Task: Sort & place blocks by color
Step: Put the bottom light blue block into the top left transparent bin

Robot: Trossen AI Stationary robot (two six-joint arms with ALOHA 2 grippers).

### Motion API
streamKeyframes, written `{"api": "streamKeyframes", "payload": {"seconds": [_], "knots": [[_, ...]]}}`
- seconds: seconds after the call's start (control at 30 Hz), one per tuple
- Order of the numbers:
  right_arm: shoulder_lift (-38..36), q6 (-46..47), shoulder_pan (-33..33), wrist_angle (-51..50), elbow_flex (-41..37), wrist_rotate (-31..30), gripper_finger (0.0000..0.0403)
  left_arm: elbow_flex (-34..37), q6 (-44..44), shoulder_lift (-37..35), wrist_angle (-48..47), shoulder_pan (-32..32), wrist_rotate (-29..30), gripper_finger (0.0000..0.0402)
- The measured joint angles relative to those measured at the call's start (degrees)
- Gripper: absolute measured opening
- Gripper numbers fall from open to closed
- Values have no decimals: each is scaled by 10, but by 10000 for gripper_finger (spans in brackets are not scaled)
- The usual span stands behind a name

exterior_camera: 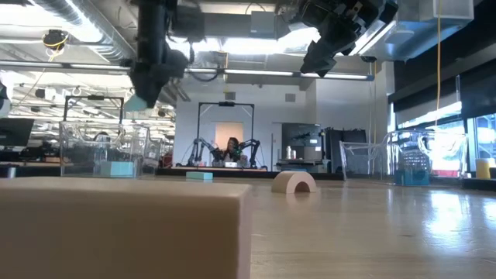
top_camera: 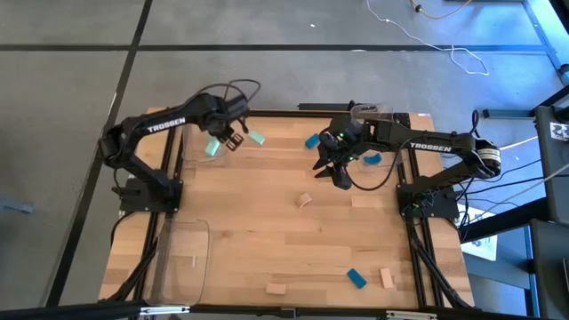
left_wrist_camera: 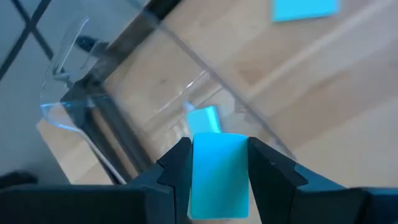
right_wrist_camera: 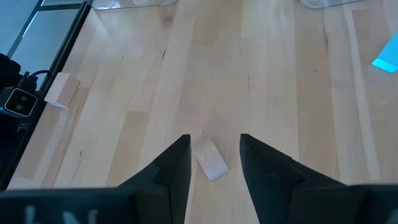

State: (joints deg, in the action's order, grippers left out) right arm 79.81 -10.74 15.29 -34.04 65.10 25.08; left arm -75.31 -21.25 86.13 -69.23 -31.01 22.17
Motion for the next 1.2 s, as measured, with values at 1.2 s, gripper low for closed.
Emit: {"api": "streamKeyframes", "payload": {"seconds": [1.2], "knots": [[0,0,0,1,0,0,138,203,-11,0,160,-148,-82,130]]}}
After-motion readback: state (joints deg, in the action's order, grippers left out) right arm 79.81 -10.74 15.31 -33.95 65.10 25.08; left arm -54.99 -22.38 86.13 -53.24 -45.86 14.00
